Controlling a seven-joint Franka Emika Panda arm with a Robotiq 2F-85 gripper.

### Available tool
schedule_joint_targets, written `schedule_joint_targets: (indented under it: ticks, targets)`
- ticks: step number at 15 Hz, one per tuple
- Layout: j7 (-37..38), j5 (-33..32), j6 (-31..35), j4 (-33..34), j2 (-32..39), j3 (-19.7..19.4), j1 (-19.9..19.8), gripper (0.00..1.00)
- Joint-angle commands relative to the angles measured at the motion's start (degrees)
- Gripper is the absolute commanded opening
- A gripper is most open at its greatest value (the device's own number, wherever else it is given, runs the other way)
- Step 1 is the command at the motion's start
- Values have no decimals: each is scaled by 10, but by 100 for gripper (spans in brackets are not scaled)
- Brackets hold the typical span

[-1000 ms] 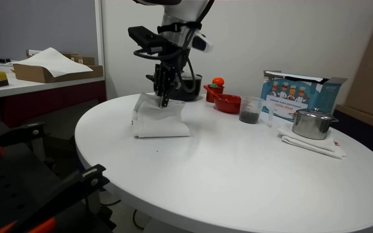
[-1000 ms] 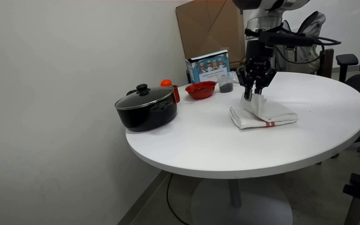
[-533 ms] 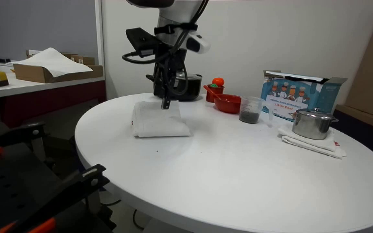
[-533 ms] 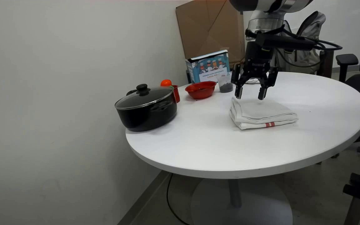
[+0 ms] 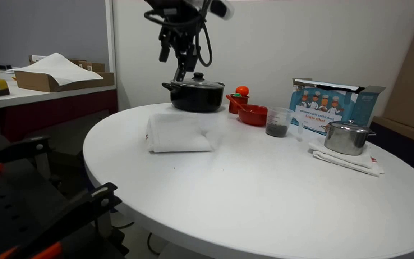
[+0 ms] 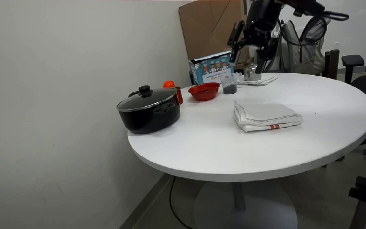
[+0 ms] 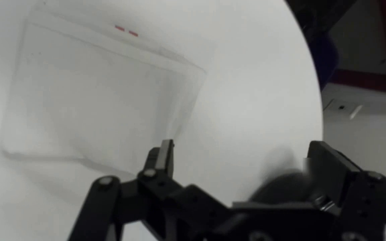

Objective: Fold the kitchen towel

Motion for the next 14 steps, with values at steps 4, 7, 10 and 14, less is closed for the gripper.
schedule_joint_targets:
  ticks: [4, 7, 10, 14]
  targets:
    - [-28, -200, -208, -67, -148, -94, 30, 100]
    - [-12, -319, -185, -85, -206, -113, 28, 100]
    - [-7, -369, -157, -102, -269, -135, 29, 100]
    - [-11, -366, -169, -86, -254, -153, 43, 100]
